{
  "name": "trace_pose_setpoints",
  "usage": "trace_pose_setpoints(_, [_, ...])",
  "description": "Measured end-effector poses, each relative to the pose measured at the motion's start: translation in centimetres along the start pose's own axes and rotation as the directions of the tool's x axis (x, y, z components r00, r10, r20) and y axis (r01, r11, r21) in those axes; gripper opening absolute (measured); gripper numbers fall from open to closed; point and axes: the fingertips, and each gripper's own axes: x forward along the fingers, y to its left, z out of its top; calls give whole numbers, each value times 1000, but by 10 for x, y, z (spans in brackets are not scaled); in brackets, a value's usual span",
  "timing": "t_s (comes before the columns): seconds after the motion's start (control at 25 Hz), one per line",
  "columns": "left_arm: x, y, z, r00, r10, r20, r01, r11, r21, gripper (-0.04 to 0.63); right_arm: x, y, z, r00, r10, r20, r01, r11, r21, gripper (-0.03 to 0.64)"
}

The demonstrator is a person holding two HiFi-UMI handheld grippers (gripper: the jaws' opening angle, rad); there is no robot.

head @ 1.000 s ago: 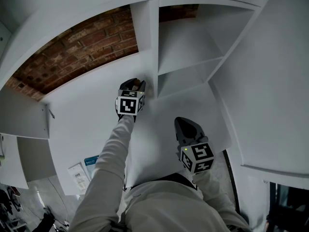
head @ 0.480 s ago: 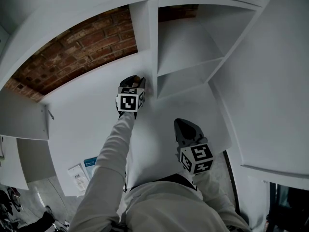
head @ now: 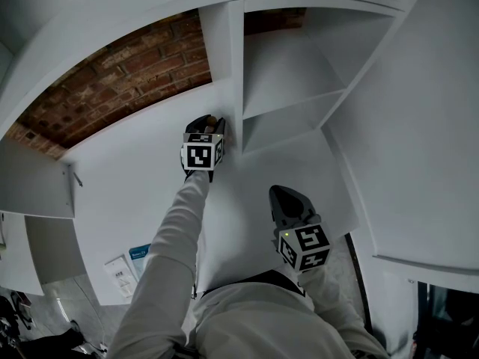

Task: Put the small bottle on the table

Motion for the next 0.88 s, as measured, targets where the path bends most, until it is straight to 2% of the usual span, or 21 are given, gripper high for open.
trace_pose_setpoints(0.12, [0,-1,-1,1000,-2,-3,2,1000,-7,151,-2,0,-2,1000,0,-2,0,1000,0,28])
trace_pose_setpoints(0.28, [-3,1,-1,1000,21,0,-21,1000,-22,214,-4,1,-2,1000,2,-1,-2,1000,0,28])
trace_pose_setpoints(0.4, [-13,4,3,999,41,20,-40,998,-40,225,-5,2,-1,1000,1,7,-1,1000,-3,28])
trace_pose_setpoints(0.68, [-61,-1,9,995,34,98,-29,998,-54,214,-10,3,4,999,-13,32,14,1000,-5,28])
trace_pose_setpoints(0.88, [-102,-3,5,991,33,131,-24,997,-68,154,-14,5,9,999,-16,49,16,1000,-13,28])
